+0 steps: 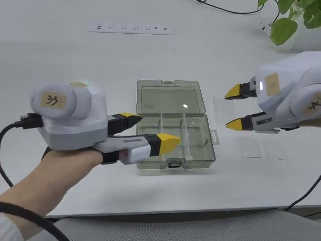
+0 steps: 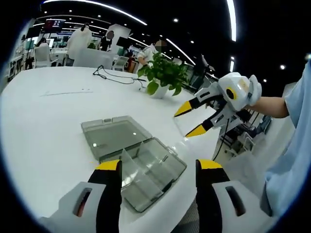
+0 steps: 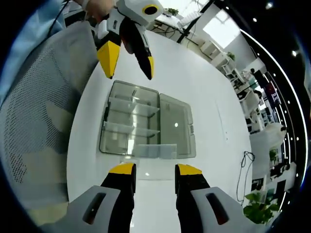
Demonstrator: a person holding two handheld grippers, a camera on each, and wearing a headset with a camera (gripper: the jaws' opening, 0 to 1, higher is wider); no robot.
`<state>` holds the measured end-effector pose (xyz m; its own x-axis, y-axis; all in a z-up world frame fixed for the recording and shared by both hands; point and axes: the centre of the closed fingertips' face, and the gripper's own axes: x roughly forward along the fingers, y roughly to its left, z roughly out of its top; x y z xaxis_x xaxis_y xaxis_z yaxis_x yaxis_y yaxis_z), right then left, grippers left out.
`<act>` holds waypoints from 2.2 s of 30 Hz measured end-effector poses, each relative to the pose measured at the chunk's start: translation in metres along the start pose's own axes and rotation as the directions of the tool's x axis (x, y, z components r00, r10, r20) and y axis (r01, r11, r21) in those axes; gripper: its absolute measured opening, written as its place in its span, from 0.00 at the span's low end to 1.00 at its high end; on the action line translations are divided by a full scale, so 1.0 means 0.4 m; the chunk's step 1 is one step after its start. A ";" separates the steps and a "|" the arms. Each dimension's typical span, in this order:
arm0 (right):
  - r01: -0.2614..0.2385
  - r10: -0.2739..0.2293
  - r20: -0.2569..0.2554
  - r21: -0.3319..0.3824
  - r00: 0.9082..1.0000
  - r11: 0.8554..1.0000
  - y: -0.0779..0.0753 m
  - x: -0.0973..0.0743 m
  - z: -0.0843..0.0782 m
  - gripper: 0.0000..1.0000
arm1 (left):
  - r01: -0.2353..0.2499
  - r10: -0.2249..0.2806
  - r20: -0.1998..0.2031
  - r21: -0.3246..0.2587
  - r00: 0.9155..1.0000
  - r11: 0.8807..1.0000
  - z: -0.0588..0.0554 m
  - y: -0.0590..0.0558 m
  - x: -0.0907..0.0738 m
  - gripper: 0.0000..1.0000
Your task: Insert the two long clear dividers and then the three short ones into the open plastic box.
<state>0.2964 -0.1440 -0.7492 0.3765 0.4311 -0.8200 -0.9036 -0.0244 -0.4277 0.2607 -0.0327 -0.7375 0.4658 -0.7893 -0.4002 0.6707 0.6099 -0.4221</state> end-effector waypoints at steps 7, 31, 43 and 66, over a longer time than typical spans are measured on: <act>0.015 -0.013 0.031 -0.078 0.999 0.997 0.003 -0.015 0.075 0.32 | 0.071 -0.070 0.016 -0.080 0.997 0.994 0.031 -0.043 0.048 0.46; 0.045 -0.028 0.082 -0.211 0.996 0.976 0.017 -0.037 0.180 0.33 | 0.156 -0.140 0.084 -0.239 0.987 0.958 0.060 -0.088 0.089 0.05; 0.056 -0.034 0.090 -0.248 0.995 0.967 0.022 -0.044 0.188 0.33 | 0.208 -0.180 0.116 -0.311 0.977 0.927 0.064 -0.104 0.086 0.00; 0.039 -0.011 0.148 -0.188 0.989 0.981 0.010 -0.065 0.203 0.44 | 0.223 -0.196 0.121 -0.290 0.973 0.931 0.062 -0.100 0.075 0.00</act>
<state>0.2665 -0.0820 -0.6985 0.3516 0.5603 -0.7499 -0.8338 -0.1768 -0.5231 0.2622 -0.0823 -0.7125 0.3918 -0.8962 -0.2083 0.5608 0.4121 -0.7181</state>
